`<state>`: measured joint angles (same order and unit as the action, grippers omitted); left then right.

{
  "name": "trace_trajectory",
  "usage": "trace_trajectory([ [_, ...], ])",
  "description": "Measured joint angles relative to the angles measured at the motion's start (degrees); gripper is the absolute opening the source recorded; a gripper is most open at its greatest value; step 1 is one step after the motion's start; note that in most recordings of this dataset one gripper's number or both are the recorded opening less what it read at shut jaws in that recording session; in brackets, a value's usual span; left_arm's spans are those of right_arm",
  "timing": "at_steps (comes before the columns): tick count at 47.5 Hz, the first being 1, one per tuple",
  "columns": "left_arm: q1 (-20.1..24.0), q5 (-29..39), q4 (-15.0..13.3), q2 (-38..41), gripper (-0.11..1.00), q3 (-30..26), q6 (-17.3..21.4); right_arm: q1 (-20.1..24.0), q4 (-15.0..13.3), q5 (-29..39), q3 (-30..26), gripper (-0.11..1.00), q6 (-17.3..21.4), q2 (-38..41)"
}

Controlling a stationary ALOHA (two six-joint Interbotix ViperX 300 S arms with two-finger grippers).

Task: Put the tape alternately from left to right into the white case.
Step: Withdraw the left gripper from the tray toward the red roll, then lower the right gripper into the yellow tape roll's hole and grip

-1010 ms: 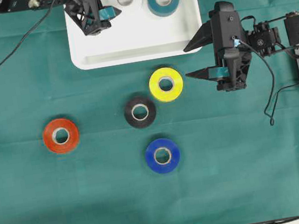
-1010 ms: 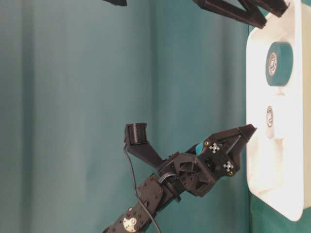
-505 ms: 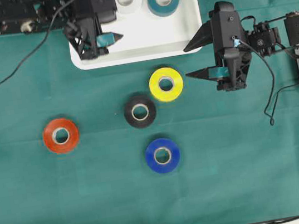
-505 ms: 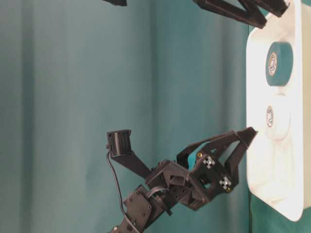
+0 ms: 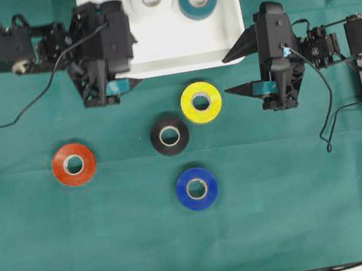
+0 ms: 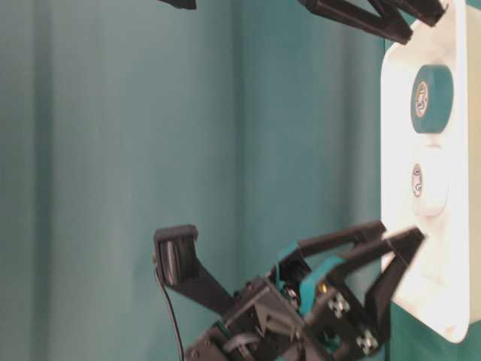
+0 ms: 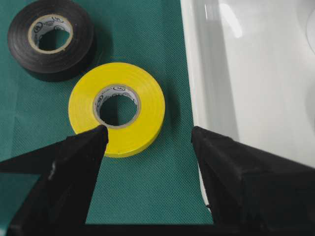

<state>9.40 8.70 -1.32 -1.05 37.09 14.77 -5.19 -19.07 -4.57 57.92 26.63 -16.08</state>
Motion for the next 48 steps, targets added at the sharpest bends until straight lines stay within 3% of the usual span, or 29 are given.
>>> trace_trajectory([
  [14,-4.22,0.0,-0.09,-2.99,0.76,3.87,-1.23,0.0,0.09,0.0,0.0,0.77,0.0,-0.09],
  [39,-8.53,0.0,-0.09,-5.54,0.76,8.53,-10.99,0.0,0.0,0.0,0.0,0.77,0.0,-0.09],
  [48,-8.96,-0.09,-0.09,-6.59,0.76,9.4,-11.6,0.0,0.0,0.0,-0.09,0.77,0.0,0.0],
])
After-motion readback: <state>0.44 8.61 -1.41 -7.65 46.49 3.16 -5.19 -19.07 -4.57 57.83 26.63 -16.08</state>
